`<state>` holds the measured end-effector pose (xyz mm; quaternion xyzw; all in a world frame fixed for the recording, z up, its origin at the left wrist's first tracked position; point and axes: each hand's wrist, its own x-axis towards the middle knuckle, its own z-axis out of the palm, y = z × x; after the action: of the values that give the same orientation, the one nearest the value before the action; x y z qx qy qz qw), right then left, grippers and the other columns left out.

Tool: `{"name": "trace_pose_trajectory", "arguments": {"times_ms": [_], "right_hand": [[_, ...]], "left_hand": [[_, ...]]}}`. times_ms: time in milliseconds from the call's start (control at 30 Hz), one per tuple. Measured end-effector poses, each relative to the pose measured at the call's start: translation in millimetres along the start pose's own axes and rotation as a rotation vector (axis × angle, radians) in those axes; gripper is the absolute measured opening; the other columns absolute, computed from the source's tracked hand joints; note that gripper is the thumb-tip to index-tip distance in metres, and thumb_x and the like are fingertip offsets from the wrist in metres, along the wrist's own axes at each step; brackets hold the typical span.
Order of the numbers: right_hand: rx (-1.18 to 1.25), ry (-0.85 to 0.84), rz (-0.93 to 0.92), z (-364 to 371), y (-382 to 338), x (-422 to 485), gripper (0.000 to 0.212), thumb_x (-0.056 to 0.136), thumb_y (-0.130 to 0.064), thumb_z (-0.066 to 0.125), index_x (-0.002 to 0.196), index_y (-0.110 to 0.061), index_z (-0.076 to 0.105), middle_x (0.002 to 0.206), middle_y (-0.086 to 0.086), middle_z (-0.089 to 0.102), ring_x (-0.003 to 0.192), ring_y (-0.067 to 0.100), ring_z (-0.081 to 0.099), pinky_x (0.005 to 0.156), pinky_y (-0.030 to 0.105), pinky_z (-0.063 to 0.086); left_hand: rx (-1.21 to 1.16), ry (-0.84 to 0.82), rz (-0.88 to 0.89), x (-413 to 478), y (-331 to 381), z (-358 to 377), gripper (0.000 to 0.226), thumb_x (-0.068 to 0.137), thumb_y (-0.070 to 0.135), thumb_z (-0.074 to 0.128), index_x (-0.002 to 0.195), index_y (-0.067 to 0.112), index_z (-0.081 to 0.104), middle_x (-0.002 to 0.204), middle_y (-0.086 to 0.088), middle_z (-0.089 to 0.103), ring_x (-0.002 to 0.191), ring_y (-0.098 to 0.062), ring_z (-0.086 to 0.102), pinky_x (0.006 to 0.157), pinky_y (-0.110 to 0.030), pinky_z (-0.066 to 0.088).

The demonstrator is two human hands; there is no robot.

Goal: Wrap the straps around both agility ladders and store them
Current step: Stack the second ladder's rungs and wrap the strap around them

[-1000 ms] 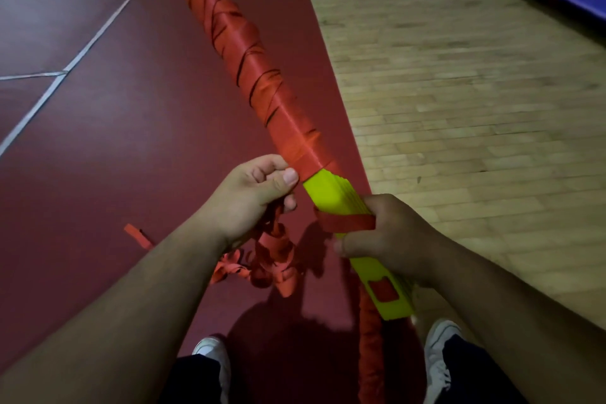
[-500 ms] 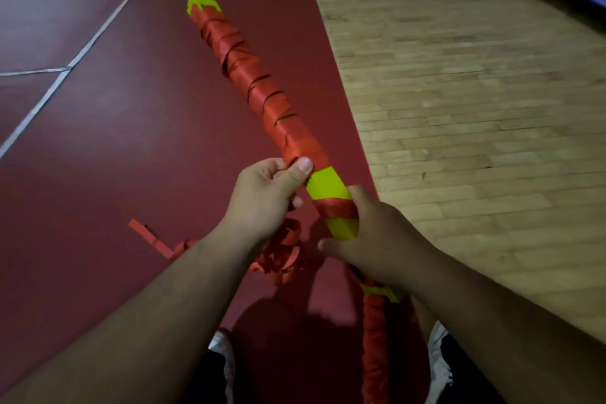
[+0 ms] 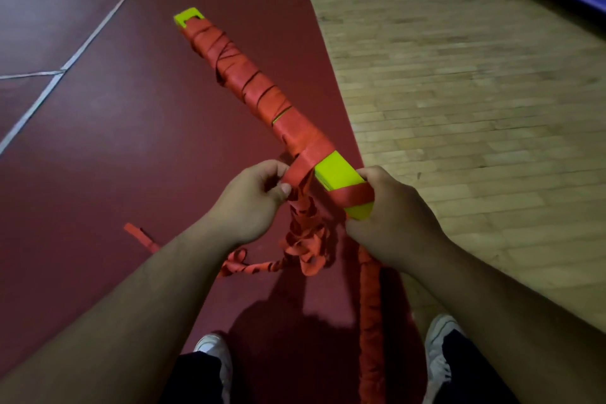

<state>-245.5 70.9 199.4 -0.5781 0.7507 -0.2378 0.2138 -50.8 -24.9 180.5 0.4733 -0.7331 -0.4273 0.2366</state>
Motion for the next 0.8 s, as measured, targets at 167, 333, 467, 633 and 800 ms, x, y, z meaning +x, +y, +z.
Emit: {"name": "trace_pose_trajectory", "arguments": {"times_ms": [167,333,467,633,800], "right_hand": [[0.054,0.013,0.043,5,2,2,0.052,0.072,-0.025,0.073,0.119,-0.037,0.054,0.089,-0.012,0.063,0.085,0.019,0.063,0.07,0.033,0.052],[0.068,0.013,0.014,8,-1,2,0.055,0.072,-0.024,0.073,0.121,-0.038,0.054,0.086,-0.014,0.061,0.083,0.017,0.063,0.073,0.034,0.054],[0.093,0.026,0.015,9,-2,4,0.053,0.072,-0.023,0.072,0.12,-0.037,0.055,0.09,-0.012,0.065,0.084,0.017,0.064,0.074,0.036,0.055],[0.116,0.057,0.031,9,0,8,0.046,0.071,-0.022,0.073,0.113,-0.034,0.057,0.089,-0.011,0.065,0.085,0.019,0.063,0.073,0.034,0.054],[0.137,0.068,0.053,8,7,11,0.044,0.07,-0.02,0.075,0.109,-0.032,0.059,0.087,-0.013,0.065,0.082,0.016,0.063,0.068,0.029,0.052]], "left_hand": [[-0.538,-0.053,-0.205,-6,17,16,0.038,0.099,-0.01,0.034,0.081,0.008,0.062,0.087,-0.015,0.064,0.086,-0.027,0.054,0.087,-0.039,0.045],[-0.687,0.021,-0.253,-3,21,23,0.034,0.083,-0.019,0.034,0.071,0.007,0.053,0.066,-0.009,0.06,0.065,-0.023,0.057,0.077,-0.039,0.053],[-0.824,0.045,-0.314,-3,21,23,0.026,0.097,0.003,0.039,0.075,0.012,0.05,0.067,-0.004,0.051,0.062,-0.019,0.048,0.071,-0.036,0.043],[-0.887,-0.011,-0.38,-9,30,23,0.034,0.105,0.035,0.042,0.086,0.015,0.062,0.067,-0.001,0.056,0.054,-0.013,0.051,0.058,-0.029,0.049],[-0.717,-0.074,-0.304,-13,33,12,0.031,0.084,0.049,0.066,0.078,0.02,0.061,0.066,0.001,0.053,0.047,-0.007,0.044,0.042,-0.017,0.032]]}}
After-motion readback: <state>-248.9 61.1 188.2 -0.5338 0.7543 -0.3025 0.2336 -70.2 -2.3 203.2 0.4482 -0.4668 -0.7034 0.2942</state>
